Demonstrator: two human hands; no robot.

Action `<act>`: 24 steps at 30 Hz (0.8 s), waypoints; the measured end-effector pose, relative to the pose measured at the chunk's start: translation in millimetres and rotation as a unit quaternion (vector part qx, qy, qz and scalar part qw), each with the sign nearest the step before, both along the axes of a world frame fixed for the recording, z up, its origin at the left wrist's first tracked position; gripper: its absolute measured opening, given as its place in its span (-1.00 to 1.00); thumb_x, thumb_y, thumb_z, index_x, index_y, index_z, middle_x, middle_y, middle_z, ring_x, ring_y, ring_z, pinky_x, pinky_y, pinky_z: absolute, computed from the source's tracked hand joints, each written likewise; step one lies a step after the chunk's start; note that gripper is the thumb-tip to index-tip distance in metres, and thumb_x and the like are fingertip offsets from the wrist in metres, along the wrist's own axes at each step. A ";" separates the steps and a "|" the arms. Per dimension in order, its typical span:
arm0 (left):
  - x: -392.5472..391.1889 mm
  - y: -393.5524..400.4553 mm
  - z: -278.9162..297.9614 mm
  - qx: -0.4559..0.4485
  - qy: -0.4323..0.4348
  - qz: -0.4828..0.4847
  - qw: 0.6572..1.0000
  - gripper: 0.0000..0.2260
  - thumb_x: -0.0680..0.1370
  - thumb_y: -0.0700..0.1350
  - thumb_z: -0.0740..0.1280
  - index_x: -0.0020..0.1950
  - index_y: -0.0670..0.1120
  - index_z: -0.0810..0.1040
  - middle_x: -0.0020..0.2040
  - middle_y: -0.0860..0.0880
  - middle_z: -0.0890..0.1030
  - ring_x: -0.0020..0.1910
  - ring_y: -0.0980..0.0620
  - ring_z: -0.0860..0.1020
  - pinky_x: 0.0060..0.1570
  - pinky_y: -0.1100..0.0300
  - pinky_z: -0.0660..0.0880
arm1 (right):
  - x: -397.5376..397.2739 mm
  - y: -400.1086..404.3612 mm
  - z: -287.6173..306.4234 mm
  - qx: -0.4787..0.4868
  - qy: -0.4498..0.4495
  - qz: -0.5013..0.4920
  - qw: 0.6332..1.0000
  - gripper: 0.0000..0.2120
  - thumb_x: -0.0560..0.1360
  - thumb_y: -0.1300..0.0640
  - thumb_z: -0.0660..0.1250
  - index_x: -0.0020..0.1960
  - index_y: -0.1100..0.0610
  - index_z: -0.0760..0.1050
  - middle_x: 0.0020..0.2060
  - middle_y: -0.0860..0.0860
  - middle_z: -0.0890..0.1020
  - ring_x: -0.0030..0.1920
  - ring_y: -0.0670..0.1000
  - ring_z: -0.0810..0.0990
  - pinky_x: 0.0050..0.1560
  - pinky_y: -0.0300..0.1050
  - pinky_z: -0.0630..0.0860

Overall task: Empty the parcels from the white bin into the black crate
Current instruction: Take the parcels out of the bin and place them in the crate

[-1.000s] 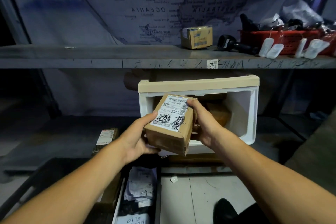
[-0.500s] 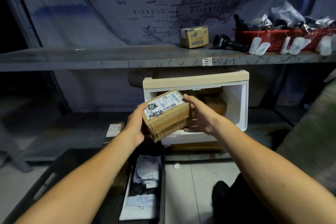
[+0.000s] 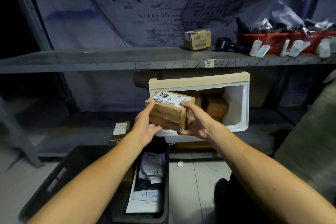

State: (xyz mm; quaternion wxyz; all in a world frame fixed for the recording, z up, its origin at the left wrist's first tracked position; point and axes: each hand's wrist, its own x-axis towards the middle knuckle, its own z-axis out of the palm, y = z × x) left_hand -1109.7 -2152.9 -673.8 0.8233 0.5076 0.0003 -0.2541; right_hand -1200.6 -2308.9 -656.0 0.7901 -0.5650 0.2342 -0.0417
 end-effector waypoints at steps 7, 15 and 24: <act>2.7 7.3 1.5 0.022 0.001 -0.007 1.000 -0.63 0.53 0.02 0.41 0.31 -0.02 0.54 0.12 -0.14 0.71 0.14 -0.17 0.65 0.23 -0.18 0.53 | -1.0 0.6 -1.8 -0.025 0.008 0.048 0.998 -0.57 0.50 -0.29 0.37 0.20 -0.03 0.51 0.18 0.13 0.57 0.20 0.21 0.58 0.12 0.29 0.58; 1.9 13.1 8.4 0.079 -0.009 -0.112 0.991 -0.74 0.59 -0.01 0.27 0.05 -0.17 0.64 -0.08 -0.19 0.73 -0.20 -0.11 0.71 0.00 0.05 0.54 | -4.1 -2.4 1.7 -0.064 0.027 0.094 0.993 -0.54 0.54 -0.26 0.32 0.24 0.06 0.51 -0.13 0.09 0.73 0.00 0.11 0.67 -0.11 0.06 0.63; 4.7 13.7 8.6 0.023 -0.027 -0.177 0.984 -0.47 0.45 0.33 0.33 0.24 0.00 0.64 0.20 -0.16 0.67 0.22 -0.17 0.61 0.34 -0.16 0.45 | -2.6 -4.0 1.0 -0.010 0.067 0.016 0.998 -0.58 0.55 -0.29 0.29 0.16 0.04 0.54 -0.02 0.13 0.64 -0.02 0.11 0.68 -0.28 0.03 0.68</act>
